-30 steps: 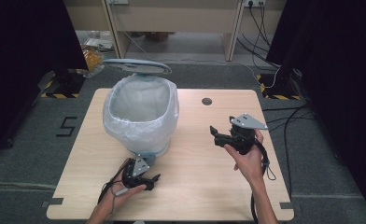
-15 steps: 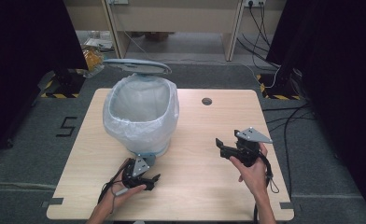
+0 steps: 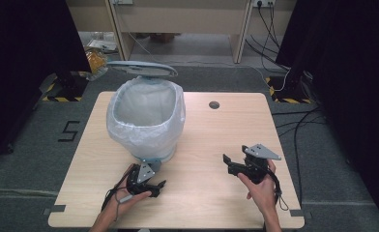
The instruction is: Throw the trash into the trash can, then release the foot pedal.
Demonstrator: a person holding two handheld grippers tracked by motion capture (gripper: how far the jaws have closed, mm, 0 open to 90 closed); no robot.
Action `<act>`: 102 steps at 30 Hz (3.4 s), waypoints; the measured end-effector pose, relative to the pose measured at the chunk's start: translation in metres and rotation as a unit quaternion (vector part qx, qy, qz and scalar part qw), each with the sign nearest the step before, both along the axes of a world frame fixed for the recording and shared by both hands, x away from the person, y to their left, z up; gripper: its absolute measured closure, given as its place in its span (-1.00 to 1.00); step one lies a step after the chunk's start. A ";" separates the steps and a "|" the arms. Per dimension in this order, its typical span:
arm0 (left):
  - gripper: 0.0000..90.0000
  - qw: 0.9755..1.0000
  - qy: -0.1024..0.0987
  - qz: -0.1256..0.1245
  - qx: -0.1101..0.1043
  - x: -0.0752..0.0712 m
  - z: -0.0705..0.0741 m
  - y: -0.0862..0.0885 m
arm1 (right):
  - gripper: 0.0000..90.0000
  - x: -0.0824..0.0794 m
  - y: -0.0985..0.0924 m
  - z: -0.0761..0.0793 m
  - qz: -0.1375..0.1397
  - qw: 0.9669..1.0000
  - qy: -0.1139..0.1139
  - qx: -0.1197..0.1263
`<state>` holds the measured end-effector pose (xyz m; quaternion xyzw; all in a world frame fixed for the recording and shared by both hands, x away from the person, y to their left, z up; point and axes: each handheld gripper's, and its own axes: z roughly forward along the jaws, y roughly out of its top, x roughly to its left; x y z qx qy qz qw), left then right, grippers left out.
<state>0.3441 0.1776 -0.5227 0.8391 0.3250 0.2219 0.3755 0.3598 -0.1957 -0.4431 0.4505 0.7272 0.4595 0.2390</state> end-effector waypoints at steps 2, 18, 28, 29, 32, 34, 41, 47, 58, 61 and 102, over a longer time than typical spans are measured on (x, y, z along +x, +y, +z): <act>-0.63 1.000 0.000 0.000 0.000 0.000 0.000 0.000 | -0.58 -0.002 0.000 -0.002 0.000 1.000 0.006 -0.003; -0.63 1.000 0.000 0.000 0.000 0.000 0.000 0.000 | -0.59 -0.013 -0.006 -0.038 -0.004 0.999 0.040 -0.017; -0.63 1.000 0.000 0.000 0.000 0.000 0.000 0.000 | -0.59 -0.018 -0.007 -0.061 -0.006 0.997 0.068 -0.035; -0.63 1.000 0.000 0.000 0.000 0.000 0.000 0.000 | -0.59 -0.018 -0.007 -0.061 -0.006 0.997 0.068 -0.035; -0.63 1.000 0.000 0.000 0.000 0.000 0.000 0.000 | -0.58 -0.019 -0.006 -0.066 -0.003 0.996 0.076 -0.043; -0.63 1.000 0.000 0.000 0.000 0.000 0.000 0.000 | -0.59 -0.020 -0.003 -0.069 0.001 0.995 0.080 -0.059; -0.63 1.000 0.001 0.000 0.000 0.000 0.000 0.000 | -0.59 -0.020 0.002 -0.072 0.012 0.993 0.086 -0.081; -0.63 1.000 0.001 0.000 0.000 0.000 0.000 0.000 | -0.68 -0.019 0.006 -0.074 0.022 0.989 0.104 -0.105; -0.63 1.000 0.001 0.001 0.000 0.000 0.000 0.000 | -0.69 -0.019 0.007 -0.074 0.022 0.989 0.105 -0.103; -0.63 1.000 0.000 0.001 0.000 0.000 0.000 0.000 | -0.70 -0.019 0.007 -0.074 0.023 0.989 0.106 -0.103; -0.63 1.000 -0.021 -0.002 -0.023 -0.008 0.012 0.006 | -0.73 -0.017 0.006 -0.074 0.028 0.989 0.106 -0.103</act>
